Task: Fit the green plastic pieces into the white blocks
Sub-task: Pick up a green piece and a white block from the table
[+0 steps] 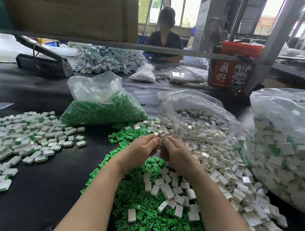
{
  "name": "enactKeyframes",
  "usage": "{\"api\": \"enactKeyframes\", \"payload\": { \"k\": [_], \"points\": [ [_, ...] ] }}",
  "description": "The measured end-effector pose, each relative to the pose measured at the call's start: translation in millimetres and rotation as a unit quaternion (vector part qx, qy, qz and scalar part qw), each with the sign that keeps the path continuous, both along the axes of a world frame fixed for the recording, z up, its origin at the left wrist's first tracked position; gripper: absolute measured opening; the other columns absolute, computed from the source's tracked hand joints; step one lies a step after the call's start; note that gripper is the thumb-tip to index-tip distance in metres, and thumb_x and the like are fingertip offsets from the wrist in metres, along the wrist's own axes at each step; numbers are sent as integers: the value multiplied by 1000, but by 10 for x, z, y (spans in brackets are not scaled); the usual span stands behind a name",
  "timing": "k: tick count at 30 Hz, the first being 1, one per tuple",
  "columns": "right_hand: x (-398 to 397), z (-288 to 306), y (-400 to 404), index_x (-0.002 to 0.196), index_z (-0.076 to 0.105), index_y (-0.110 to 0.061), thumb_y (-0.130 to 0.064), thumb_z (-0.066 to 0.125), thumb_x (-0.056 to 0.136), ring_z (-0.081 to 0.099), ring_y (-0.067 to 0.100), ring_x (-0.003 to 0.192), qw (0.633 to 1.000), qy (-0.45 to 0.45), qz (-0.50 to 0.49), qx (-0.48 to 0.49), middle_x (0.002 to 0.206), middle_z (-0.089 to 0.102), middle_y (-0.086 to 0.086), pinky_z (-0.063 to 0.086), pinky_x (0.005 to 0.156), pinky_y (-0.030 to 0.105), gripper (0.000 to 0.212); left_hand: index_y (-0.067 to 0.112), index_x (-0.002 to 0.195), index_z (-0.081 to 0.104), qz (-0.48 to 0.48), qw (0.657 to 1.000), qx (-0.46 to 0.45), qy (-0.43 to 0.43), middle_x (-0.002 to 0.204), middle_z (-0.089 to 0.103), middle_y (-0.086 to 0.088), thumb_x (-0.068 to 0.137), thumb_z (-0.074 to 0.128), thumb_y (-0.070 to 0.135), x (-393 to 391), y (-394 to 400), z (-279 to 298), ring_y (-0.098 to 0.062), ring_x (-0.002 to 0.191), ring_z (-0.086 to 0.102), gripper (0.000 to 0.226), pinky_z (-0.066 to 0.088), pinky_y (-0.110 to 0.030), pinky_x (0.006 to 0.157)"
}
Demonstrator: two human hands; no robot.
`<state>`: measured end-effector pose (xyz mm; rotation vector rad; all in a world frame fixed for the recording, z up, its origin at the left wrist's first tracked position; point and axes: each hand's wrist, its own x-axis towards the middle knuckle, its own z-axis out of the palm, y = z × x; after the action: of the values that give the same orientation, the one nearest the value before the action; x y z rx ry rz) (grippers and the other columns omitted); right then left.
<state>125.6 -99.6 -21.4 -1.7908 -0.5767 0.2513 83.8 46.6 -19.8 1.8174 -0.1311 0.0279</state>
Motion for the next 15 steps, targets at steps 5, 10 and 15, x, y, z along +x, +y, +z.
{"api": "enactKeyframes", "payload": {
  "k": [5,10,15],
  "points": [
    [4,-2,-6,62,43,-17,-10,36,103,34,9,46,999,29,18,38,50,40,-9,30,48,25,42,21,81,54,-7,1000,1,-2,55,47,19,105,39,18,11,-16,-20,-1,55,39,29,35,-13,53],
    [-14,2,-30,58,40,-17,-6,34,102,32,4,38,997,57,27,54,46,38,-8,28,39,16,46,25,87,62,-40,999,-4,6,66,53,20,103,42,24,11,-12,-26,0,64,47,26,41,-19,66],
    [-31,-1,-46,61,41,-15,-7,33,103,32,4,40,996,61,47,53,45,38,-12,28,41,16,44,39,85,70,-60,997,-44,19,72,52,12,93,47,37,17,2,-47,-7,70,44,24,40,-23,70]
  ]
}}
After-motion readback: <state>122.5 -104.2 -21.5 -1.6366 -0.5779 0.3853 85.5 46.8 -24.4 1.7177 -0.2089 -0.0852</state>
